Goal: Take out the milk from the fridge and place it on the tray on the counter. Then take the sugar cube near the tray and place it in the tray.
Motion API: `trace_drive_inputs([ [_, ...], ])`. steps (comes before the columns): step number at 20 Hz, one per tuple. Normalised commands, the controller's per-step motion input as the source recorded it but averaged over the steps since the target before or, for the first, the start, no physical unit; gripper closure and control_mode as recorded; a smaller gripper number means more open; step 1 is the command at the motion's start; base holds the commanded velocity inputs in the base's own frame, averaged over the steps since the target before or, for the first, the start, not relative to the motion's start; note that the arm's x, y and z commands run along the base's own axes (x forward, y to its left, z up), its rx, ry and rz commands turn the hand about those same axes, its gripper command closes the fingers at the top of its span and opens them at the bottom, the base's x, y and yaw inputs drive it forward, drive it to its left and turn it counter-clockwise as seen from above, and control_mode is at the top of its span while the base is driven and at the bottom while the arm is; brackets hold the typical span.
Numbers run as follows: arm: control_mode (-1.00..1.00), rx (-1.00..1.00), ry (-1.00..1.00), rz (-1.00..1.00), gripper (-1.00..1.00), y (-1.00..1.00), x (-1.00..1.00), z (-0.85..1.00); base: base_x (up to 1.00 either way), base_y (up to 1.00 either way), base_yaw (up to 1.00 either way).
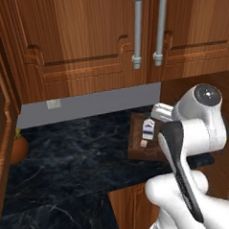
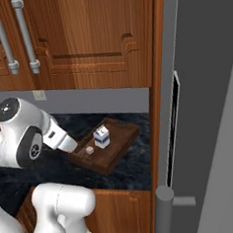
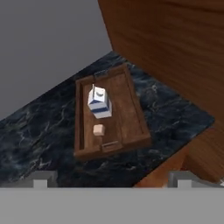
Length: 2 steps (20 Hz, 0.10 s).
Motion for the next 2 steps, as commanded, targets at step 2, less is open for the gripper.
trace_drive_inputs([
  [2, -1.0, 0.0, -0.03, 0.0, -1.0, -0.19, -1.0, 0.93, 0.0, 0.0, 0.0],
])
